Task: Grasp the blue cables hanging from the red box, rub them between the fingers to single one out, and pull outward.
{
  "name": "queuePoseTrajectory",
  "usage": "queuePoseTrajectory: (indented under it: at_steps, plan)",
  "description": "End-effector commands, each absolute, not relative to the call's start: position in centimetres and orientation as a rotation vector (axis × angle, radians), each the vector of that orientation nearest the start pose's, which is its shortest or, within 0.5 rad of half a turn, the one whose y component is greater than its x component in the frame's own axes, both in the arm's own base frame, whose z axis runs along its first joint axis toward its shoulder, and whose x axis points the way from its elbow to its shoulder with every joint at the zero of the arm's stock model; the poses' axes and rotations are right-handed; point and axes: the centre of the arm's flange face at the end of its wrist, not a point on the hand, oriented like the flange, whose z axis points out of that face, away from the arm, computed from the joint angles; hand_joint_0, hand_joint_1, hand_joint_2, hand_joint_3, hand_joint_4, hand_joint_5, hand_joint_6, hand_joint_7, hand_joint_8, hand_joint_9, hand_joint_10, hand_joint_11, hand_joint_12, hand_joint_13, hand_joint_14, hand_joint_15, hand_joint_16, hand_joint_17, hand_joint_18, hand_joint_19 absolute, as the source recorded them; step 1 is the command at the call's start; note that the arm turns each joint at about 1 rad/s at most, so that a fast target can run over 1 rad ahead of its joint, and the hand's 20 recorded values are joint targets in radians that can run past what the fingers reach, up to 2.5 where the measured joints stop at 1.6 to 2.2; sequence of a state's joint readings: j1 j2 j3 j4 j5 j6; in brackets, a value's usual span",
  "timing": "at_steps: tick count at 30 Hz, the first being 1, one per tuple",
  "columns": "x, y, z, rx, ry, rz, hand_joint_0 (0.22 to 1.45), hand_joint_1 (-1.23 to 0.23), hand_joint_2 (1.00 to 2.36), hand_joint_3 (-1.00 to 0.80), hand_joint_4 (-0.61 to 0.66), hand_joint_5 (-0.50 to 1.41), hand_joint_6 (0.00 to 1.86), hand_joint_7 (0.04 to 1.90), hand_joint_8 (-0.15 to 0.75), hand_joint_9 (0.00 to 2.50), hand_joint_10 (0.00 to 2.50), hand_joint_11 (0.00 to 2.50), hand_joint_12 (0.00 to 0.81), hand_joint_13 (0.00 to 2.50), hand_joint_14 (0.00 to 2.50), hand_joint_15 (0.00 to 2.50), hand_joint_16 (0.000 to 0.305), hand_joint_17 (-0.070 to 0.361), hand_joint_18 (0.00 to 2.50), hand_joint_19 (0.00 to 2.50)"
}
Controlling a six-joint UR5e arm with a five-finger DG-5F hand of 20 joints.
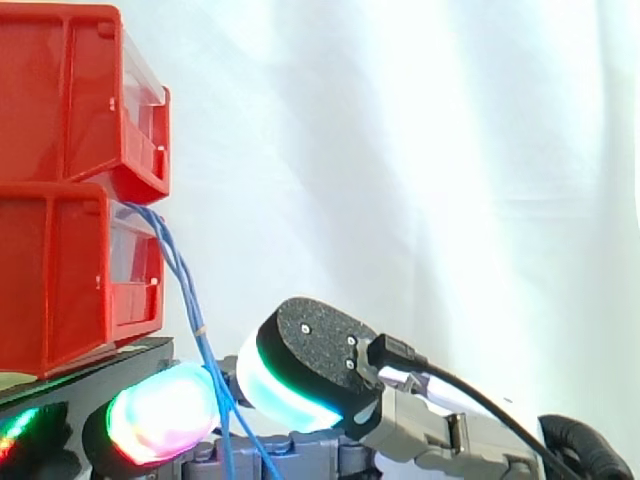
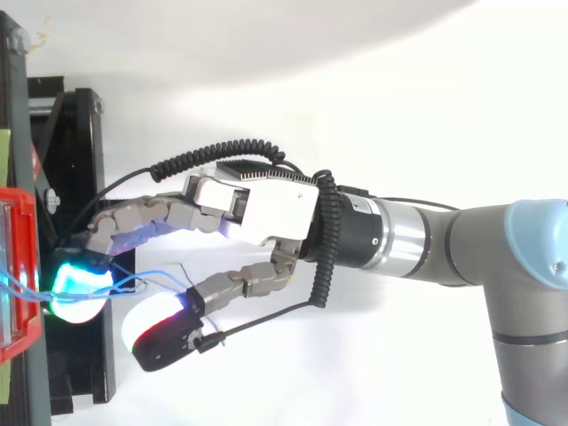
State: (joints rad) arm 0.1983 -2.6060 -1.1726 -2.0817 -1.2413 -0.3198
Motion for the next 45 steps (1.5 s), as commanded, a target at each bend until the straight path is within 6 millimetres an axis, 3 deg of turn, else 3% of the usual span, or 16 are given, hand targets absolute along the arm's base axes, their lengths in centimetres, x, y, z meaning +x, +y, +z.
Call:
queuePoseTrajectory:
  at_steps: [1, 16, 25, 31, 35, 45]
  plan:
    - [82.3, -0.4, 10.2, 0.874, 0.904, 1.068, 0.57, -0.64, 1.01, -0.39, 0.32, -0.1, 0.5, 1.02, 0.266, 0.71, 0.01, 0.16, 0.289, 0.66, 0.02, 0.35, 0.034, 0.077, 0.39, 0.29]
    - [82.4, 0.1, 11.1, 0.85, 0.906, 1.053, 0.58, -0.65, 1.01, -0.38, 0.3, -0.07, 0.5, 1.18, 0.268, 0.75, 0.01, 0.18, 0.287, 0.68, 0.02, 0.36, 0.034, 0.076, 0.4, 0.31]
    - [82.2, -0.5, 11.5, 0.871, 0.926, 1.039, 0.58, -0.65, 1.01, -0.39, 0.27, -0.07, 0.5, 1.26, 0.269, 0.77, 0.01, 0.2, 0.288, 0.68, 0.02, 0.36, 0.034, 0.076, 0.41, 0.3]
    - [81.8, -0.9, 13.3, 0.89, 0.963, 1.018, 0.58, -0.65, 1.01, -0.39, 0.26, -0.06, 0.5, 1.35, 0.273, 0.78, 0.01, 0.2, 0.288, 0.69, 0.02, 0.36, 0.034, 0.076, 0.42, 0.3]
    - [81.4, -1.3, 14.3, 0.915, 1.011, 0.991, 0.58, -0.66, 1.01, -0.38, 0.25, -0.06, 0.5, 1.35, 0.27, 0.78, 0.01, 0.21, 0.287, 0.69, 0.02, 0.36, 0.034, 0.076, 0.42, 0.3]
    - [80.9, -1.9, 14.4, 0.949, 1.049, 0.963, 0.57, -0.65, 1.01, -0.39, 0.28, -0.08, 0.5, 1.19, 0.269, 0.78, 0.01, 0.21, 0.287, 0.69, 0.02, 0.36, 0.034, 0.077, 0.42, 0.31]
